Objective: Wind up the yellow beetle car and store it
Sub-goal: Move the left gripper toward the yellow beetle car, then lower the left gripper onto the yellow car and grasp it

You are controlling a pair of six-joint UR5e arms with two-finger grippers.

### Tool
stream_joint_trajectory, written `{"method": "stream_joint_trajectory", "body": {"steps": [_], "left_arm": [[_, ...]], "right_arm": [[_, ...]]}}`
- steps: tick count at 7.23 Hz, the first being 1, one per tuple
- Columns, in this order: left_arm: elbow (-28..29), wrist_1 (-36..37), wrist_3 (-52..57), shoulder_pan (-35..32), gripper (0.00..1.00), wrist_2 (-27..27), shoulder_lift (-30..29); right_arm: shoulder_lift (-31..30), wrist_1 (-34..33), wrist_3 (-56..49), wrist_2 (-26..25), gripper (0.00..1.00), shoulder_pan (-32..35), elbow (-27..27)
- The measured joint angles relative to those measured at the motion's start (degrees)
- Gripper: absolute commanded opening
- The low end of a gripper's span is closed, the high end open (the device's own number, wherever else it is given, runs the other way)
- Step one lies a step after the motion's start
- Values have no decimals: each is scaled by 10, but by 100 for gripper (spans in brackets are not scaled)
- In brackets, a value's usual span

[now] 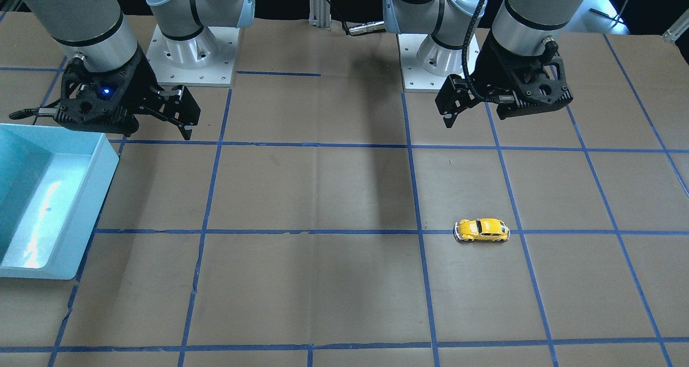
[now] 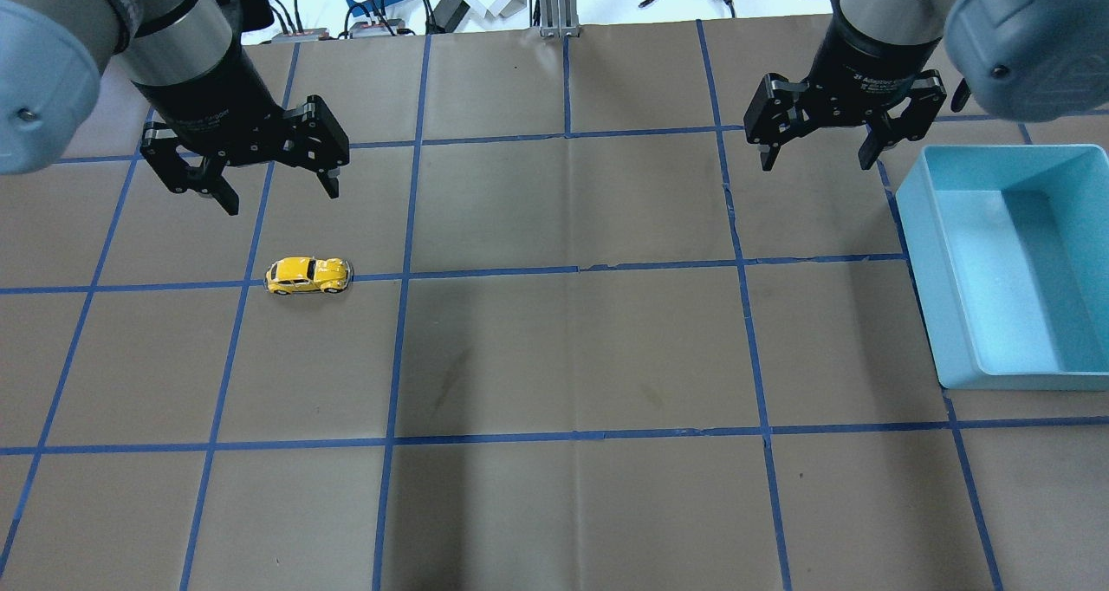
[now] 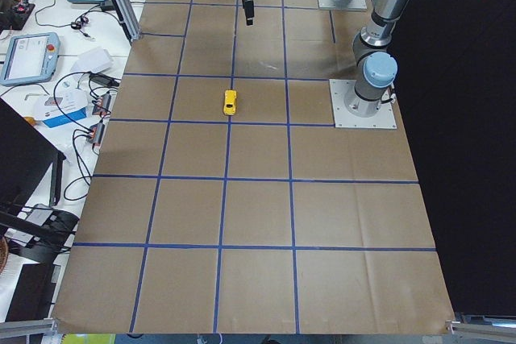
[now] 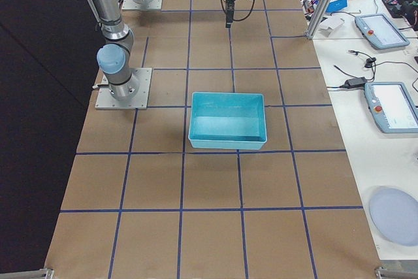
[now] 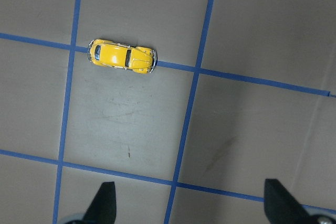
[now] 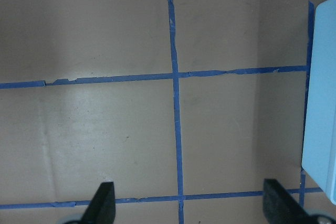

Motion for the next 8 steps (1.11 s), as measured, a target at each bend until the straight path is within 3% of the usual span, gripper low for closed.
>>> {"method": "stream_joint_trajectory", "body": {"steps": [2,6,8], "left_arm": [[-15,11,33,0,100,-3,11],[-37,63,102,4,100,-4,-27],[-46,93,206,6,100,-5,-57]], "right_arm": [[0,0,0,0,100,0,0],[0,-1,1,1,100,0,-1],[-1,-1,1,1,100,0,-1]]}}
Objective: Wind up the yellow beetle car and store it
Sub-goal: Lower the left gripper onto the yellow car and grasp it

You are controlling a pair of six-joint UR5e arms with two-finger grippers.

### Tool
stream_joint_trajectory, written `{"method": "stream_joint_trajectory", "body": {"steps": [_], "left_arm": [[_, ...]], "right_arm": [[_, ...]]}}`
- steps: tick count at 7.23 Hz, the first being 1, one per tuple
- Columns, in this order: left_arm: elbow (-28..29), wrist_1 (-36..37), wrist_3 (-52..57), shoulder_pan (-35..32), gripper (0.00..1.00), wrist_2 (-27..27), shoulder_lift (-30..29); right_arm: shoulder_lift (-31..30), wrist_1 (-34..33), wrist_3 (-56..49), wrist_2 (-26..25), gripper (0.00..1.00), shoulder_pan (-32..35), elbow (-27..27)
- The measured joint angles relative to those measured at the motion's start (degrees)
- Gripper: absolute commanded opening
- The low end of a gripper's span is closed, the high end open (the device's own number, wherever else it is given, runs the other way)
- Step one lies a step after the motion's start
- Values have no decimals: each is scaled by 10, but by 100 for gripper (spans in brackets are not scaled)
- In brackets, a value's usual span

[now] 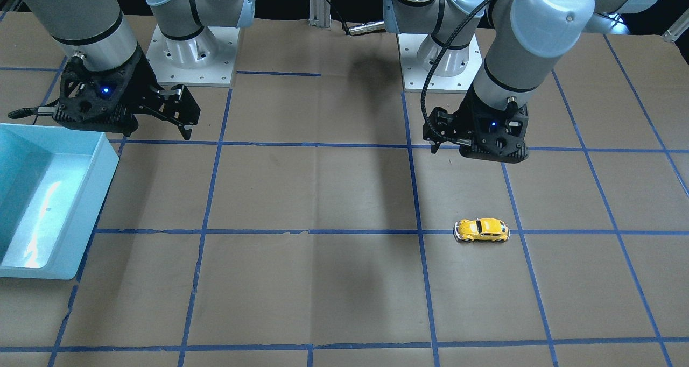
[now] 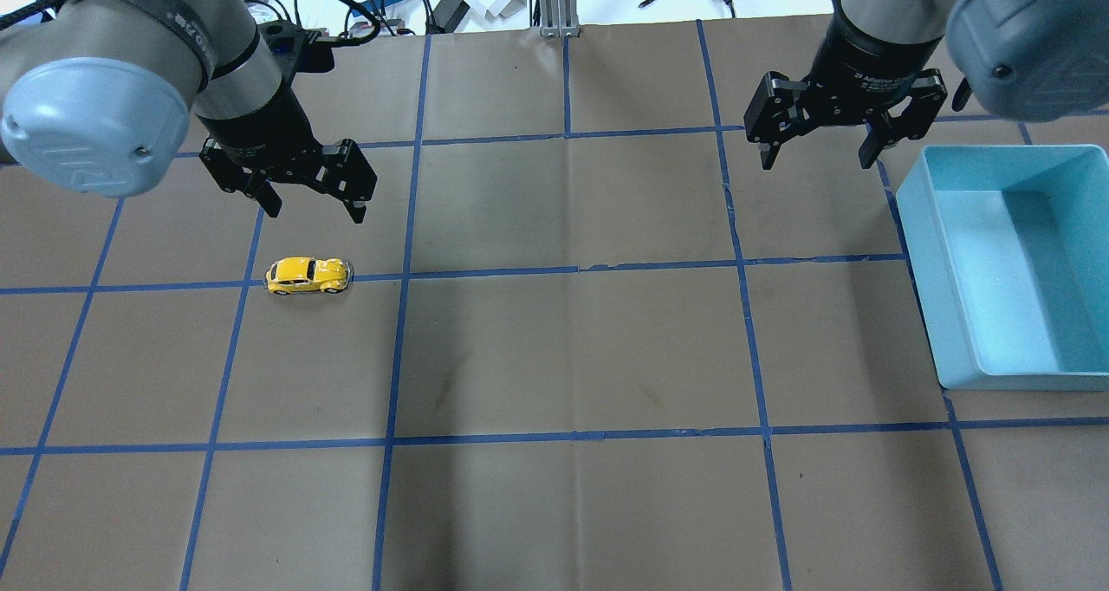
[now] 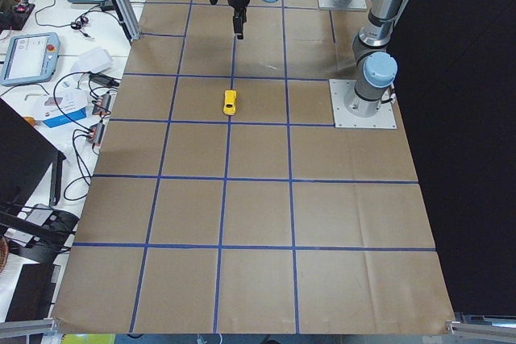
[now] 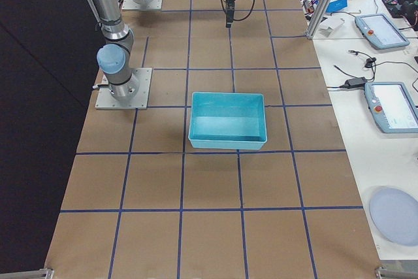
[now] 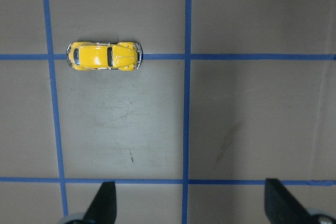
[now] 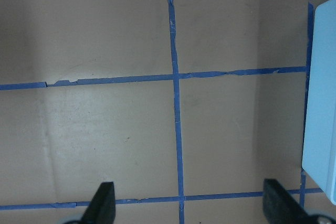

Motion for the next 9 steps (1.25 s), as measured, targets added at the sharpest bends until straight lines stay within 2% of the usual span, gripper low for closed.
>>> {"method": "stream_joint_trajectory", "body": {"steps": [4,7,9], "left_arm": [[-9,43,225,7,100,7,-43],[-11,77,360,41,100,4,-71],[-30,135,443,63,100,3,-99]], "right_arm": [[0,0,0,0,100,0,0],[0,0,0,0,100,0,0],[0,0,0,-1,100,0,0]]}}
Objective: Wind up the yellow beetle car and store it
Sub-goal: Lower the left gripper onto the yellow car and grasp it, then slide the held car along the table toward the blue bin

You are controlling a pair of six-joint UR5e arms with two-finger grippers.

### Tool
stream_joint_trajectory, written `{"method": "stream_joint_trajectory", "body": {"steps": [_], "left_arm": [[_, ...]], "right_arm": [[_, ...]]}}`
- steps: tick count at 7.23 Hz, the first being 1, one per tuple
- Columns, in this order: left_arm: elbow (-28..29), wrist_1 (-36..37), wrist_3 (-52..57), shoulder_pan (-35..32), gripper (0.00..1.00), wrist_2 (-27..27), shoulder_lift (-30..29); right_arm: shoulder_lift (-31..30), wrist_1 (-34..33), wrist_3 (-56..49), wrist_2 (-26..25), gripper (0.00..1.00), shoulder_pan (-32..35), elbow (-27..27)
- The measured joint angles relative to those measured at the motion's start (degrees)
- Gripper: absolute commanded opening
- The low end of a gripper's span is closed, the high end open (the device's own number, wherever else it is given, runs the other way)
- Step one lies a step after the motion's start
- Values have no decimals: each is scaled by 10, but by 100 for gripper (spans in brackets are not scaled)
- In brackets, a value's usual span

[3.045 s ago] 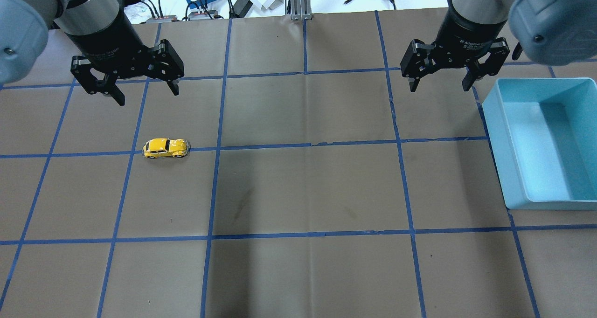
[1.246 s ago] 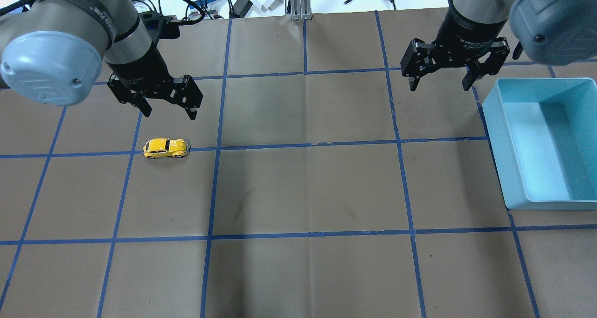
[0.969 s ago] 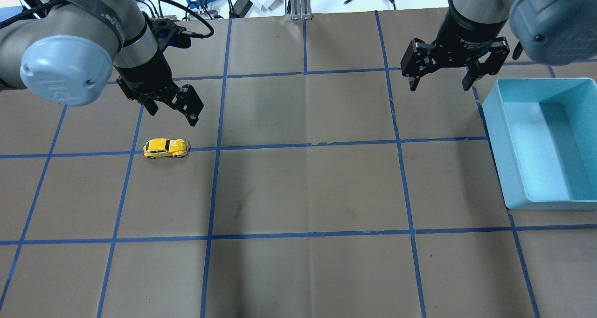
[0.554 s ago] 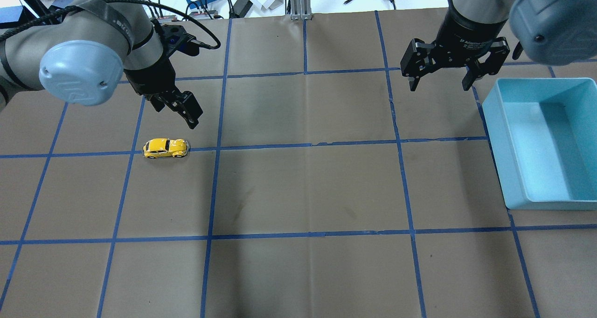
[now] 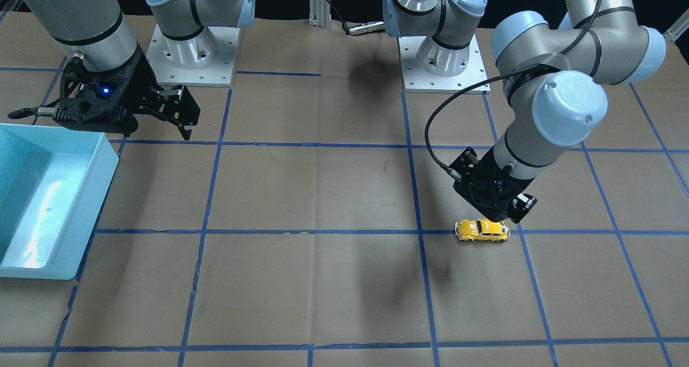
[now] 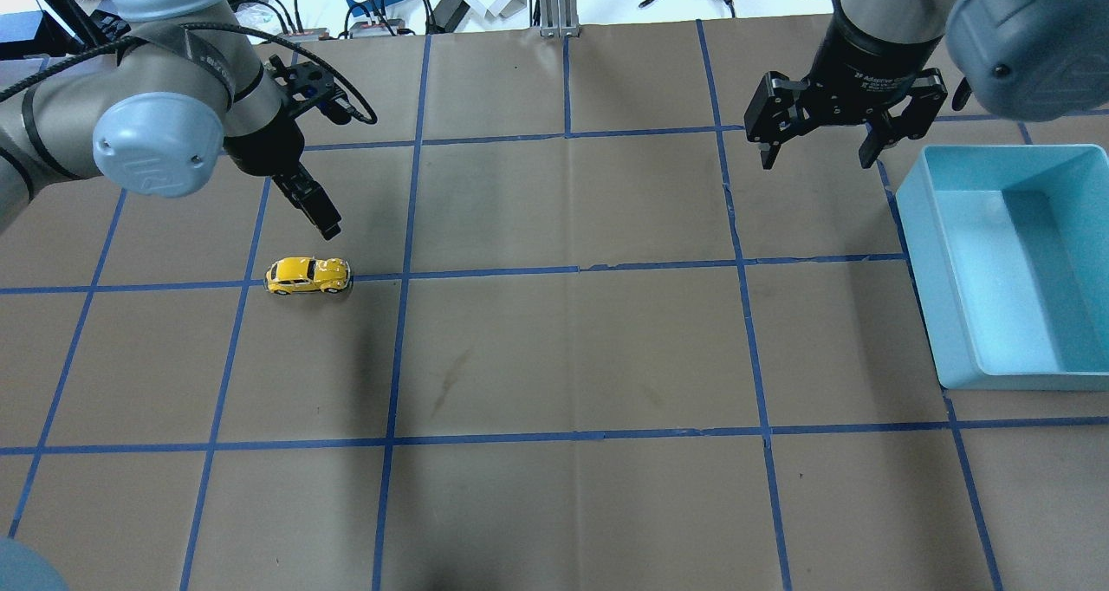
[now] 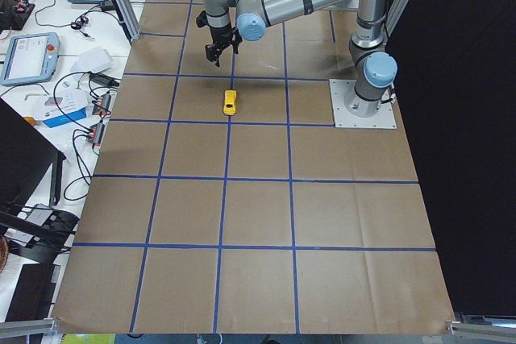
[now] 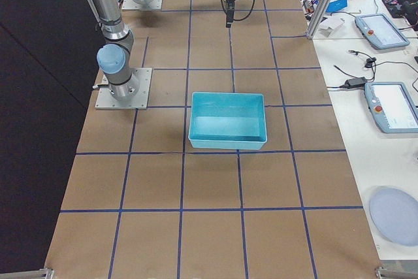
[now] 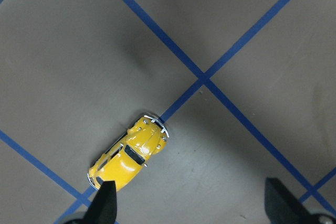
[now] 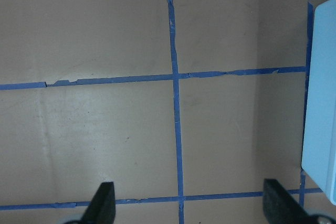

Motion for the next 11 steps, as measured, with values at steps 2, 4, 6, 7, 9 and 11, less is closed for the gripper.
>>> {"method": "stream_joint_trajectory", "body": {"steps": [2,4,6,7,9,11], "left_arm": [[-48,75,130,23,100,1,-9],[-109,191,261,33,100,3,-15],[-129,252,354,37,100,4,-30],[-131,259,402,43,100,4,-38],[-130,258,451,63,100,6,-54],[-133,247,462,70,94,6,-61]], "right_arm": [[0,0,0,0,100,0,0],[0,0,0,1,100,0,0],[1,0,0,1,100,0,0],[2,-4,0,1,100,-1,0],[5,-23,-1,1,100,-2,0],[5,-28,-2,1,100,-2,-1]]}}
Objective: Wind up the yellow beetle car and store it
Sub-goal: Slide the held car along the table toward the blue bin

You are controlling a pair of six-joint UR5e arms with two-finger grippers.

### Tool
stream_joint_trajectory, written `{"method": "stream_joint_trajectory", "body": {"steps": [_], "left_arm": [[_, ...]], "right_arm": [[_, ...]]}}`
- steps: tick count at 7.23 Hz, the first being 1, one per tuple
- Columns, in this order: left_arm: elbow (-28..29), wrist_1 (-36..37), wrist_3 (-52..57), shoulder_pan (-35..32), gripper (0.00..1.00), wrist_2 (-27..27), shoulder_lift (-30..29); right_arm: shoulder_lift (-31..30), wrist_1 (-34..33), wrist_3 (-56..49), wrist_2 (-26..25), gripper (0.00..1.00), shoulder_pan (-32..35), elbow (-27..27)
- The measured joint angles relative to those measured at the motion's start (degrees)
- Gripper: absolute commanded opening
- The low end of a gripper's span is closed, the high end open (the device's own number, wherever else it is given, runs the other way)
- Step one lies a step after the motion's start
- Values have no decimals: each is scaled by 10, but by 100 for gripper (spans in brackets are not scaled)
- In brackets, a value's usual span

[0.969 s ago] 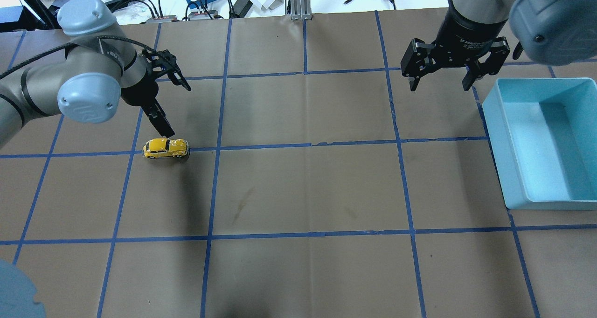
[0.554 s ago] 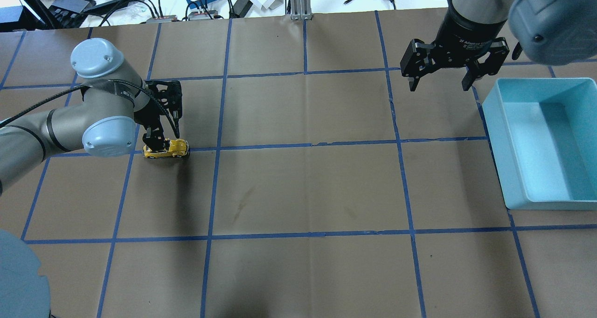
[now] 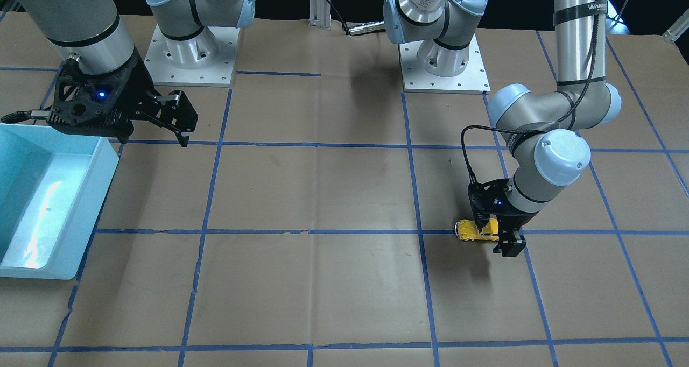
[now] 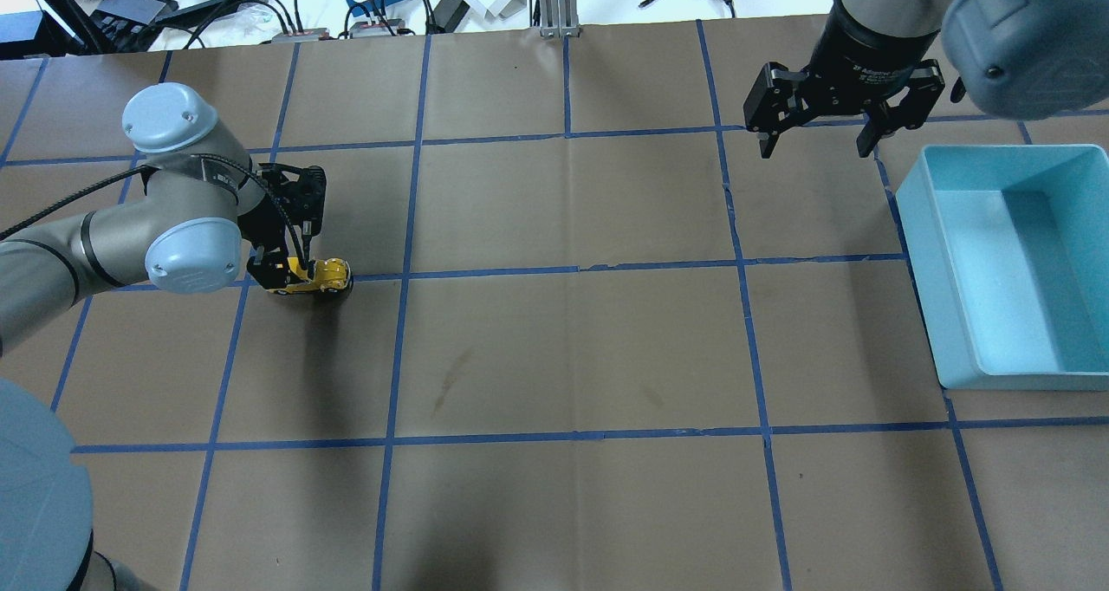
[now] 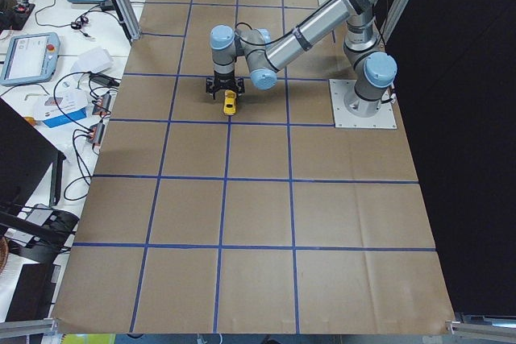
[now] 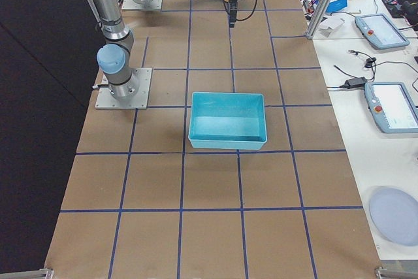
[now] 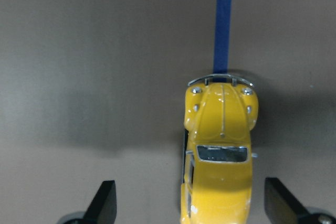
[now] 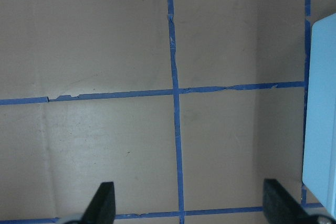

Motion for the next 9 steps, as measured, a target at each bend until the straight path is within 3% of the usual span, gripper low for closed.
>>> {"method": "stream_joint_trajectory", "body": {"steps": [2,3,5,9], "left_arm": [[-1,-8,3,1,48,-1,-2],[0,-9,3,1,35,-2,-3],[2,-9,3,1,27,-3,-3],[8,-20,-10,-32,27,-25,8]], "right_arm": [[0,-1,-3,-1,100,0,0],[0,-1,-4,-1,100,-2,1],[0,0,-4,-1,100,-1,1],[-4,3,-5,-7,100,-1,0]]}}
